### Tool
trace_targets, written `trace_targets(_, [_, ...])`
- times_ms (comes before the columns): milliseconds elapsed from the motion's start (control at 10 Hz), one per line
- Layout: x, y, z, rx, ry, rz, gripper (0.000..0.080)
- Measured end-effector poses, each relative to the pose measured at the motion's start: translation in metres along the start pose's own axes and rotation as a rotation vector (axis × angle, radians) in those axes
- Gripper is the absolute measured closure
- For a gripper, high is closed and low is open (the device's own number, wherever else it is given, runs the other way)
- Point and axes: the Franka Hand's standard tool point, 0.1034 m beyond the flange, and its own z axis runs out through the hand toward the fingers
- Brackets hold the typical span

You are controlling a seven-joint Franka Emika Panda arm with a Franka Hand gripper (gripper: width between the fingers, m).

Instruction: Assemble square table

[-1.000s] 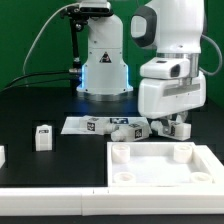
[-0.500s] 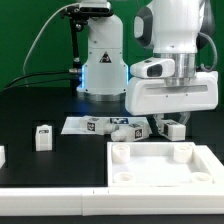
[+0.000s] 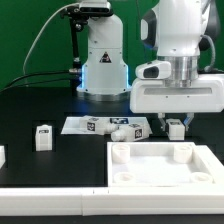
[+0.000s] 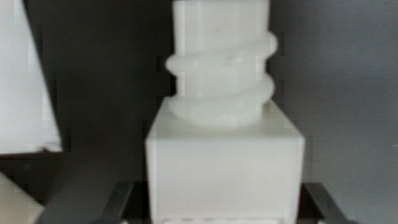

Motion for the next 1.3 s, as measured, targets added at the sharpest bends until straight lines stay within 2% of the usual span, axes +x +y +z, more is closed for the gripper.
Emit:
trace_targets(100, [-0.001, 0.001, 0.001, -0.002, -0.014, -0.002, 0.0446])
trace_targets(200, [0.0, 0.002, 0.0, -0.005, -0.04, -0.003, 0.0446])
trace_targets(300, [0.006, 0.004, -0.004, -0.007, -0.064, 0.001, 0.023])
trace_targets(400, [0.012, 0.008, -0.011, -0.01, -0.131, -0.003, 0.0168])
trace_targets(700, [0.042, 0.01, -0.035, -0.018, -0.42, 0.02, 0.0154])
trace_targets(800, [0.062, 0.009, -0.038, -0.029, -0.486, 0.047, 0.0151])
trace_targets(900, [0.06, 0.007, -0.031, -0.048, -0.547, 0.084, 0.0151])
trace_targets(1000, [0.055, 0.009, -0.029, -0.055, -0.607, 0.082, 0.0151])
trace_targets(1100, [0.053, 0.013, -0.031, -0.061, -0.681, 0.091, 0.0151])
trace_targets(1200, [0.053, 0.014, -0.028, -0.065, -0.736, 0.083, 0.0151])
trace_targets(1300, [0.044, 0.009, -0.019, -0.061, -0.832, 0.046, 0.0151])
